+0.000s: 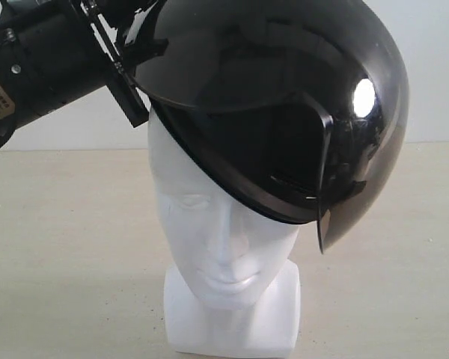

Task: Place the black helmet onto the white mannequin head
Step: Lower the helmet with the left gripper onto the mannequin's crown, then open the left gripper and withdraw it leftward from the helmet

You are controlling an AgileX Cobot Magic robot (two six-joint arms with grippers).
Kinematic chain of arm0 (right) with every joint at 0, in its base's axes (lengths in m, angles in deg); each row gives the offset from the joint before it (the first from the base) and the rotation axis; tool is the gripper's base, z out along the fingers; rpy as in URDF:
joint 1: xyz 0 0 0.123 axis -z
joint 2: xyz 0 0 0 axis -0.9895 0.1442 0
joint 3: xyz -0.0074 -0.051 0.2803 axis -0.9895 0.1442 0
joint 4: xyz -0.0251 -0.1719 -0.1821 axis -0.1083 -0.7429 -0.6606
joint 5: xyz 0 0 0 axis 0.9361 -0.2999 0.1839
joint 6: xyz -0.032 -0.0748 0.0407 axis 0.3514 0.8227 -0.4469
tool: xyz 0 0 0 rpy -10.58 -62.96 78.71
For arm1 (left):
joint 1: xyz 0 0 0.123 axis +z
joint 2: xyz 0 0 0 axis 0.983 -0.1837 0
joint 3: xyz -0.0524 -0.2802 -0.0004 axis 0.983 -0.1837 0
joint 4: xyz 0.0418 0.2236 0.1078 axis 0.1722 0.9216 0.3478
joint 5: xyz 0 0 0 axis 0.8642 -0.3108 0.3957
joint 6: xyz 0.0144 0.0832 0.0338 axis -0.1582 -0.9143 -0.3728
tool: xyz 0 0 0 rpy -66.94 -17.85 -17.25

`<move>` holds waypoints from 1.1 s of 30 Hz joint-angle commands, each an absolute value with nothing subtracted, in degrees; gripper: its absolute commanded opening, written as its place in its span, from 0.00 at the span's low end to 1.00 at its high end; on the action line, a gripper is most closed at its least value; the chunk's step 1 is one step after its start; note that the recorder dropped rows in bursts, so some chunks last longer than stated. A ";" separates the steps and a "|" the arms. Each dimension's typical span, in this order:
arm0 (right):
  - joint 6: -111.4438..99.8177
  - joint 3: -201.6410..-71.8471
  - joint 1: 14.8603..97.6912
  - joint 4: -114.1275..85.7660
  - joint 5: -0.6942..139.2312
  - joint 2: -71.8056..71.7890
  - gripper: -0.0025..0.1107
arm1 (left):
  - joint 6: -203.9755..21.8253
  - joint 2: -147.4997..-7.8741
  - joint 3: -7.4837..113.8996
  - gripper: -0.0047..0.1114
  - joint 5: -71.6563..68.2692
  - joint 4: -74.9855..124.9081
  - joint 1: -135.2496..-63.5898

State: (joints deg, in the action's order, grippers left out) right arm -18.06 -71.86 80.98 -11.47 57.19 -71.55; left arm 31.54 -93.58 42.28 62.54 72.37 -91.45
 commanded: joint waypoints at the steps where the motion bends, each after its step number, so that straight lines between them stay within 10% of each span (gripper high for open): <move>1: -17.95 -71.85 81.20 -11.48 57.45 -71.81 0.14 | 26.42 -94.55 41.92 0.08 55.45 73.71 -88.69; 33: -17.95 -71.85 81.20 -11.48 57.45 -71.81 0.14 | 22.07 -95.90 31.72 0.08 55.16 75.90 -79.67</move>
